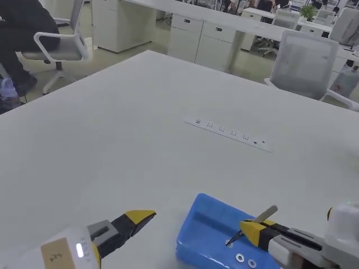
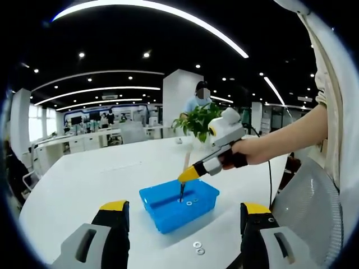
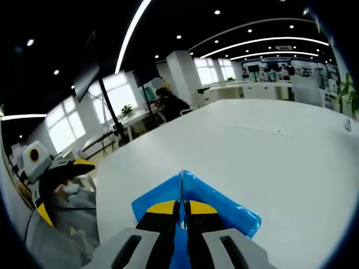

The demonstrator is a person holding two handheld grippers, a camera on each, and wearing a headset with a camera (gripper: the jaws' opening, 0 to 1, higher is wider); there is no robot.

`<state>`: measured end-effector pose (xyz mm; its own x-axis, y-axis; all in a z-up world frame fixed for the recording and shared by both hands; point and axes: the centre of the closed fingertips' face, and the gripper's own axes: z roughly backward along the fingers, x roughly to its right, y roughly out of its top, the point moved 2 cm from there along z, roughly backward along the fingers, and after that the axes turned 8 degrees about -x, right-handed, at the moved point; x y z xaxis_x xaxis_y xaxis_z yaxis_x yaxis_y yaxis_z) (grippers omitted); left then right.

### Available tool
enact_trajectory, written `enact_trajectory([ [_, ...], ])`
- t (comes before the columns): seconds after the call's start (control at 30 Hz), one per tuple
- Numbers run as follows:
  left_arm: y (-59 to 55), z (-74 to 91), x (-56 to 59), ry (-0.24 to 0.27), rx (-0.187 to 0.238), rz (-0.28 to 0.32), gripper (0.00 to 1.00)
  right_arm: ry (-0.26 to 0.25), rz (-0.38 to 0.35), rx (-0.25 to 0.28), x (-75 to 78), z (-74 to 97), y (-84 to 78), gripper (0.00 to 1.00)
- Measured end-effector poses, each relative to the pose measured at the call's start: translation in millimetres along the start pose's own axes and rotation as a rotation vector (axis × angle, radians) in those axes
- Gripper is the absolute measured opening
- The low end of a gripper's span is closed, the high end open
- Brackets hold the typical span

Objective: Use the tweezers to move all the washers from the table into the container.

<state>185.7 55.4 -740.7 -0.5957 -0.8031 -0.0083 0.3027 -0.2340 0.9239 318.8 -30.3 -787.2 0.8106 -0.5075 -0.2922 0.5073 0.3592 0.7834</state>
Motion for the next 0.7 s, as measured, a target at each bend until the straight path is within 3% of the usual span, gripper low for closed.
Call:
enact_trajectory([
  [0.7, -1.1, 0.2, 0.6, 0.000, -0.007, -0.005, 0.82, -0.018, 0.113, -0.111, -1.6, -13.3, -15.0, 0.02],
])
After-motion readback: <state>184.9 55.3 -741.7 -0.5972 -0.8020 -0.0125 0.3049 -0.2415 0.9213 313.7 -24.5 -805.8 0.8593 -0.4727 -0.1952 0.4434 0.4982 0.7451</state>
